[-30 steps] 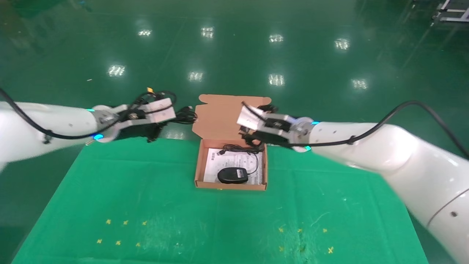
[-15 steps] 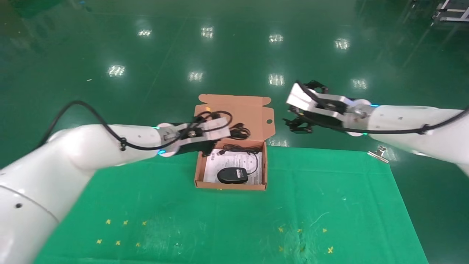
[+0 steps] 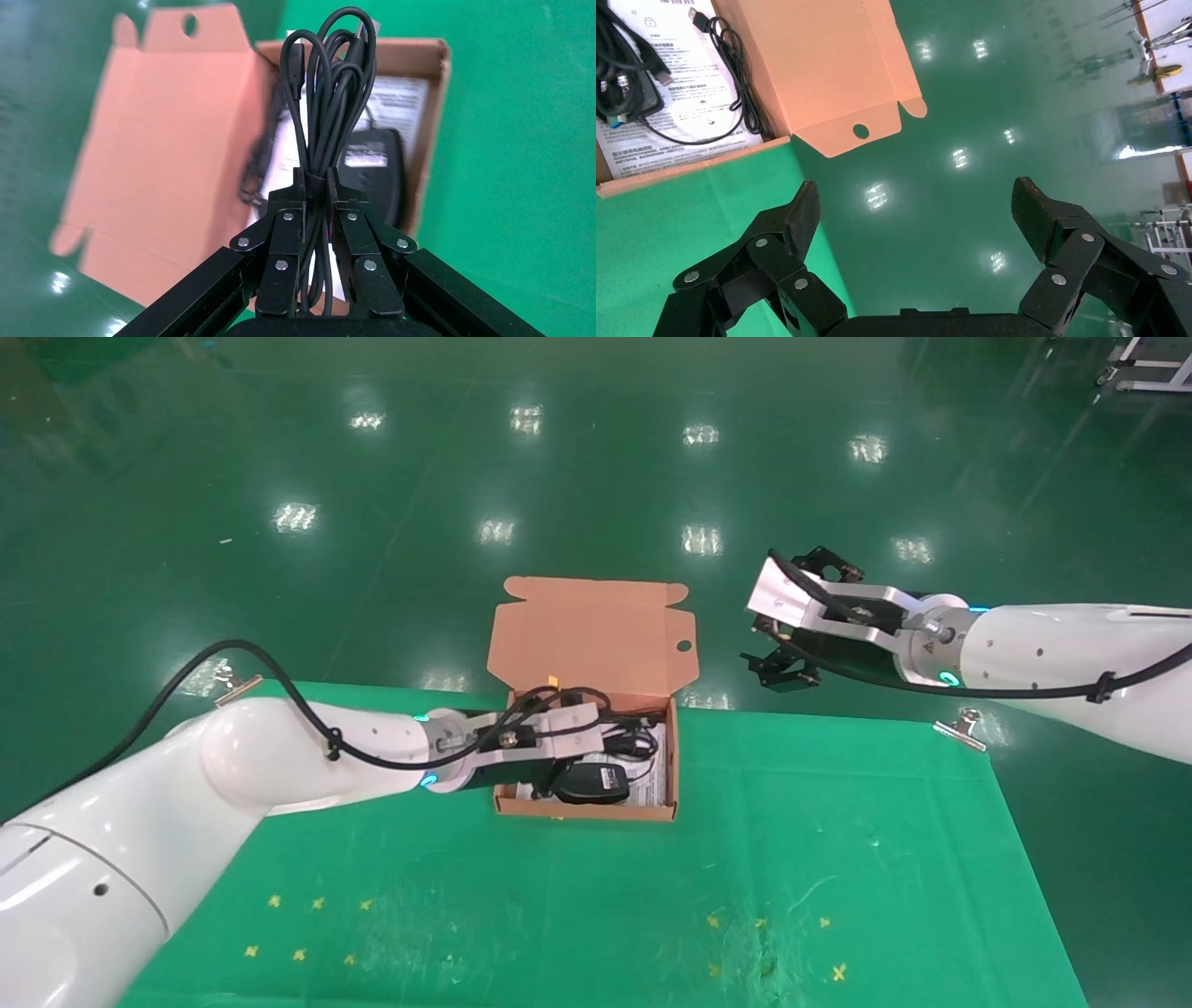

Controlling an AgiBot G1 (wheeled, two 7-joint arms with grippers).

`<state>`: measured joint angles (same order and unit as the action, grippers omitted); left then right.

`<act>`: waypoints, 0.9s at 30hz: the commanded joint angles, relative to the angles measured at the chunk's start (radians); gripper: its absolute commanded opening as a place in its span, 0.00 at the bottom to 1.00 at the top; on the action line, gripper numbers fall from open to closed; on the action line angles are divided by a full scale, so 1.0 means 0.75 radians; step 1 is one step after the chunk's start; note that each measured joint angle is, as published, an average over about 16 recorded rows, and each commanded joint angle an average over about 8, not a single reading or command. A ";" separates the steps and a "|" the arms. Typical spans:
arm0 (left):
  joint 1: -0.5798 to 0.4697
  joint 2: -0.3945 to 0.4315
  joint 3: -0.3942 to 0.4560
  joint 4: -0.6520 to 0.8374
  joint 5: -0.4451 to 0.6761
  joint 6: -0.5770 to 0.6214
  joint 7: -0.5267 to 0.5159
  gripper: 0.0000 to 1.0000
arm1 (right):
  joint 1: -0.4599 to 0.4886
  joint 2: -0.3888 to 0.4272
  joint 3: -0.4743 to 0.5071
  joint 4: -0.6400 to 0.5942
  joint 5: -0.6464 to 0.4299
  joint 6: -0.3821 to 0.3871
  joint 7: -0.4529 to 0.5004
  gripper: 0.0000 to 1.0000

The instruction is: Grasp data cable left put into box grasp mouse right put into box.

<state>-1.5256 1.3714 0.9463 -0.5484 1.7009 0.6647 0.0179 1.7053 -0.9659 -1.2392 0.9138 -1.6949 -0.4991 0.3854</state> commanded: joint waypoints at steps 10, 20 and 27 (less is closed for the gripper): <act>-0.007 0.002 0.041 0.016 -0.050 0.008 -0.007 1.00 | 0.002 0.007 -0.011 0.020 -0.031 0.003 0.036 1.00; -0.020 -0.050 0.022 -0.038 -0.078 0.018 -0.035 1.00 | 0.012 0.011 -0.003 0.022 -0.028 0.010 0.030 1.00; -0.111 -0.117 -0.027 -0.071 -0.118 -0.005 -0.098 1.00 | 0.099 0.048 -0.006 0.076 -0.096 -0.014 -0.003 1.00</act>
<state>-1.6006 1.2853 0.9267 -0.6016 1.6126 0.6632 -0.0526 1.7770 -0.9328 -1.2455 0.9699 -1.7653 -0.5159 0.3873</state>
